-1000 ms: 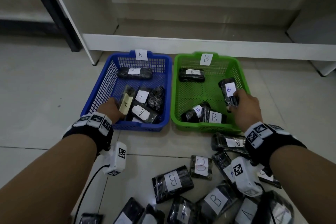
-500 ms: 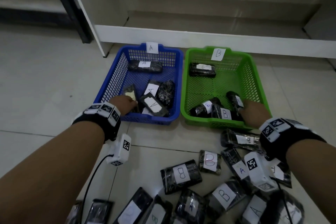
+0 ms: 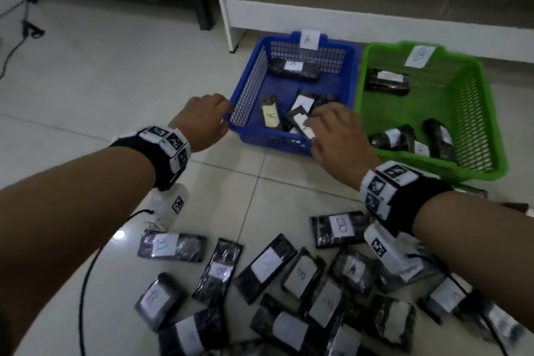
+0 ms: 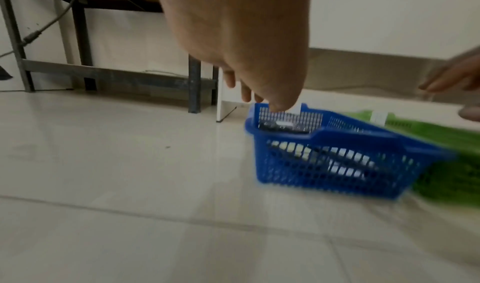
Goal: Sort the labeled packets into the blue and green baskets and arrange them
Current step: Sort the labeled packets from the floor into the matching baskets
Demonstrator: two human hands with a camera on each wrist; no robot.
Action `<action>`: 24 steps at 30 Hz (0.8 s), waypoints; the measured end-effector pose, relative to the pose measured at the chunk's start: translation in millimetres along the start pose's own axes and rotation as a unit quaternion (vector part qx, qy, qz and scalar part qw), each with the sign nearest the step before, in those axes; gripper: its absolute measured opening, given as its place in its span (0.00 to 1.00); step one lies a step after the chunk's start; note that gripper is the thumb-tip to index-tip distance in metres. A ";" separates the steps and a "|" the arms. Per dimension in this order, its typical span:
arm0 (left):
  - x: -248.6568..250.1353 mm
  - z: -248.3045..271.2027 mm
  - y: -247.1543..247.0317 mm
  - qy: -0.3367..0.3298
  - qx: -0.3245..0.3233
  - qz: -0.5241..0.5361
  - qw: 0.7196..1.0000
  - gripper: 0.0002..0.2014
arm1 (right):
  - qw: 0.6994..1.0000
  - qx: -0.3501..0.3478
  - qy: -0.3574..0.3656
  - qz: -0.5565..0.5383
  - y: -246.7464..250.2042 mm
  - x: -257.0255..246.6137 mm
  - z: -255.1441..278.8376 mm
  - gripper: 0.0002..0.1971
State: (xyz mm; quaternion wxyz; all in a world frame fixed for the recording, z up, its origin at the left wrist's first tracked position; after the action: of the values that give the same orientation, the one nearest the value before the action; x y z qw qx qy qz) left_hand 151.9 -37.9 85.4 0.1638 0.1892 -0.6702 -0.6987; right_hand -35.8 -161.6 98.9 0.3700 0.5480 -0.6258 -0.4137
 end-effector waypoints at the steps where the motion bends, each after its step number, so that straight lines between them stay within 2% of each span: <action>1: -2.7 14.1 -1.1 -0.022 -0.007 -0.020 1.000 0.16 | 0.999 -0.016 0.025 -0.025 -7.1 -23.9 -3.5 0.17; 3: -7.1 48.2 -13.5 -0.054 -0.066 -0.039 0.996 0.15 | 0.992 -0.053 0.081 -0.083 -22.4 -74.6 -3.4 0.17; 5: -13.2 83.9 -39.0 -0.057 -0.184 -0.055 0.980 0.17 | 0.975 -0.114 0.125 -0.141 -41.5 -120.7 4.8 0.18; 8: -22.3 131.8 -81.2 -0.036 -0.360 -0.079 0.929 0.29 | 0.940 -0.217 0.172 -0.199 -66.9 -171.1 25.0 0.24; 10: -24.1 156.6 -99.7 -0.044 -0.421 -0.097 0.901 0.37 | 0.918 -0.274 0.203 -0.204 -81.0 -195.5 42.2 0.29; 13: -20.0 175.1 -111.5 -0.073 -0.437 -0.127 0.887 0.43 | 0.896 -0.340 0.227 -0.175 -97.0 -214.3 66.0 0.34; 18: -4.9 181.9 -126.7 -0.110 -0.432 -0.156 0.882 0.35 | 0.861 -0.416 0.268 -0.117 -109.2 -226.7 88.9 0.34; 22: 0.9 177.2 -128.6 -0.101 -0.446 -0.150 0.876 0.35 | 0.885 -0.392 0.221 -0.121 -114.3 -226.2 81.9 0.34; 24: -0.7 170.7 -125.1 -0.095 -0.448 -0.147 0.877 0.34 | 0.898 -0.376 0.192 -0.125 -113.3 -222.3 76.1 0.28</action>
State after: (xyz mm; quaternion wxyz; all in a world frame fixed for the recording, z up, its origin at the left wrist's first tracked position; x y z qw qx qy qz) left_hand 73.0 117.7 -34.4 0.0620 0.1252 -0.2624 -0.9548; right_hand -34.6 61.0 -37.1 0.6063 0.5106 -0.2668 -0.5482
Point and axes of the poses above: each hand's wrist, its own z-axis away from the middle knuckle, its own y-axis out of the back of the hand, x = y × z, the point moved 8 cm from there along -z, towards the middle knuckle, and after that the axes turned 4 degrees about y, right-handed, at the moved point
